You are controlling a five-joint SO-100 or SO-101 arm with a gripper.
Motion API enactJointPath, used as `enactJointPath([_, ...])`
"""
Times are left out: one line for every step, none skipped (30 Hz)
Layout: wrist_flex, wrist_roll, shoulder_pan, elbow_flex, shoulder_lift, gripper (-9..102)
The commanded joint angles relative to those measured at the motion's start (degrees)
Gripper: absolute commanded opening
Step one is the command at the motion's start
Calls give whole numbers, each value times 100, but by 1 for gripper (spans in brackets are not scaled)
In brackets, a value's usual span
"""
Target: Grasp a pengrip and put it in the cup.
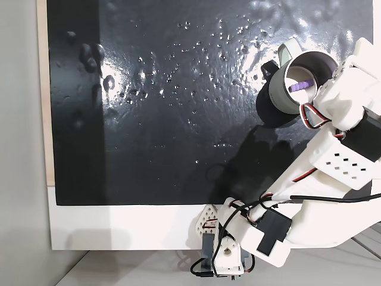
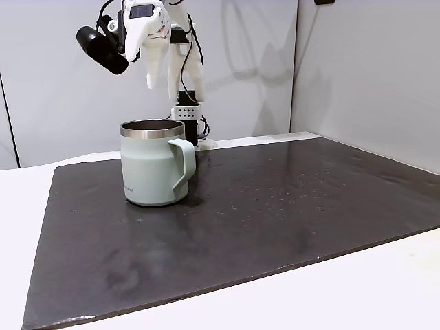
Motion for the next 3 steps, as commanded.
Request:
enactJointPath([18, 35, 26, -545, 97, 36])
enactJointPath([18, 35, 18, -554, 105, 36])
enactJointPath([18, 35, 18, -554, 105, 36])
